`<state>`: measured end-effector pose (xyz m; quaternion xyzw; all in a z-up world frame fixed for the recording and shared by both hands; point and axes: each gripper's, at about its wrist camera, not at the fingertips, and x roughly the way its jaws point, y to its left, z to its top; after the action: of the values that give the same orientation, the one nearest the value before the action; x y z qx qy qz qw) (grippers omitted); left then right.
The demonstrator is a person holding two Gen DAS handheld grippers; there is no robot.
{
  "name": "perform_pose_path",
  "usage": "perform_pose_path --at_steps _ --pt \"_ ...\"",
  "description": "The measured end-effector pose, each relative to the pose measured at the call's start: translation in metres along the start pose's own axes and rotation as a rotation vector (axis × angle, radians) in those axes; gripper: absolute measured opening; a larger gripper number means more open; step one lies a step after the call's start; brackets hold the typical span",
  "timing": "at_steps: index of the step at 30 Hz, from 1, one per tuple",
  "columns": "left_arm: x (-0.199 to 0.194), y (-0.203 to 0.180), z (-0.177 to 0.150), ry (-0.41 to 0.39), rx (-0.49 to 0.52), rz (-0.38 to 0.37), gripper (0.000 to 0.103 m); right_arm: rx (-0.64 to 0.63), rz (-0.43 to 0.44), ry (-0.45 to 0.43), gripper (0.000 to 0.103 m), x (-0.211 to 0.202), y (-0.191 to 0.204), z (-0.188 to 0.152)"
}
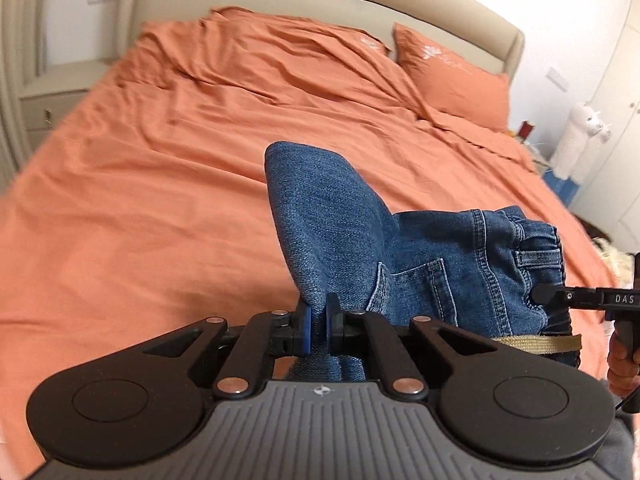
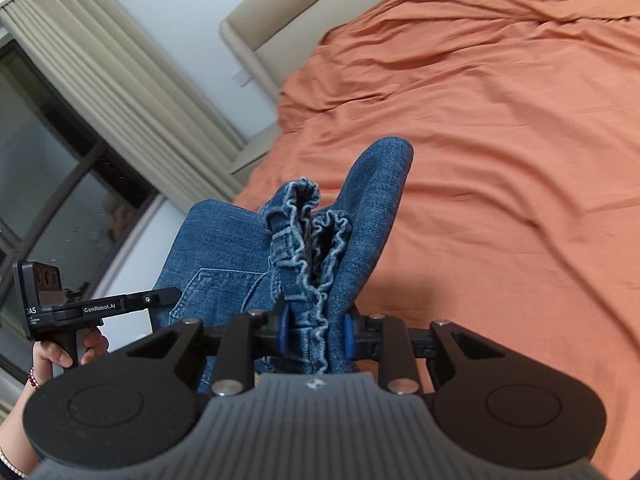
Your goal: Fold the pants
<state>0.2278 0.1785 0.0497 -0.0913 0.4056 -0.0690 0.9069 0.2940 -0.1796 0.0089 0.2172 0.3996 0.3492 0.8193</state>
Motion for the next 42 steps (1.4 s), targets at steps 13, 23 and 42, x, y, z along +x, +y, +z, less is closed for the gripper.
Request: perform_pose_path --at_steps 13,23,42 --pt "0.011 0.067 -0.002 0.055 -0.003 0.104 0.006 0.1 0.131 0.058 0.021 0.106 0.028 -0.018" --pt "0.096 0.124 -0.031 0.058 -0.141 0.025 0.006 0.118 0.058 0.091 0.021 0.147 -0.028 -0.017" --pt "0.085 0.131 -0.067 0.0 -0.143 0.17 0.016 0.016 -0.149 0.082 0.042 0.167 -0.065 -0.037"
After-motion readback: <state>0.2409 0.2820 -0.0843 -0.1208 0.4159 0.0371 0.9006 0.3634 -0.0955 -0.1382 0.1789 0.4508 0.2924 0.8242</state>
